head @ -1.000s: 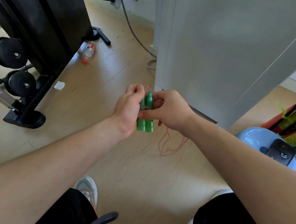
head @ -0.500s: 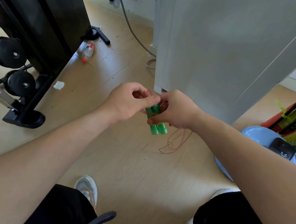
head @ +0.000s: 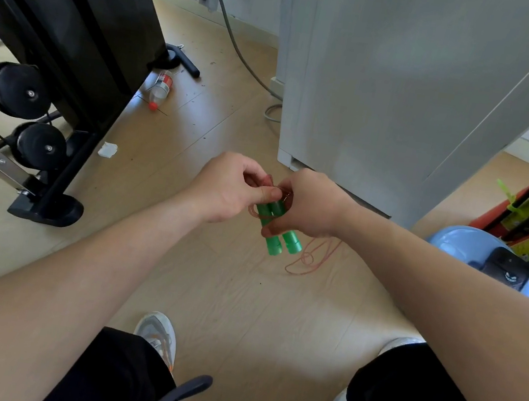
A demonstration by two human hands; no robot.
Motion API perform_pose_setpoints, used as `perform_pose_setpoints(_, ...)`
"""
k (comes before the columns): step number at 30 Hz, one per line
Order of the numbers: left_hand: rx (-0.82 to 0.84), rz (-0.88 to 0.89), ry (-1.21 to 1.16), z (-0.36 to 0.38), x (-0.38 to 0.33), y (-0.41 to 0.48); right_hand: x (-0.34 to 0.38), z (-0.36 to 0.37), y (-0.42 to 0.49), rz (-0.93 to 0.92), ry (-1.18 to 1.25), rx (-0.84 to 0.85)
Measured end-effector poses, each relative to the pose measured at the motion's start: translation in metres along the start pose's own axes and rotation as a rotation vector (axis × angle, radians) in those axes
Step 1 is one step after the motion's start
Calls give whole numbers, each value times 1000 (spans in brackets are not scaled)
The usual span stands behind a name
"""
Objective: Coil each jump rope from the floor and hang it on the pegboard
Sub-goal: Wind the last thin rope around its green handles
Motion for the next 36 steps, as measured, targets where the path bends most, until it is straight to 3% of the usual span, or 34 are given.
perform_pose_setpoints(18,-46,-125,-335,2,1,-6,-5,-1,4,3,231,-81)
perform_pose_setpoints(25,109,-112,-152,-3,-5,-10,-1,3,4,-13,135,-18)
perform_pose_setpoints(36,86,-74,-153,0,-3,-9,-2,4,6,-3,129,-14)
Point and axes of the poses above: each hand's wrist, its own y-axis towards the middle knuckle, its own z-axis out of the palm, x = y × z, the point moved 4 cm from there along y, towards the middle knuckle, and after that the axes turned 9 degrees about x, right-handed, at the moved point
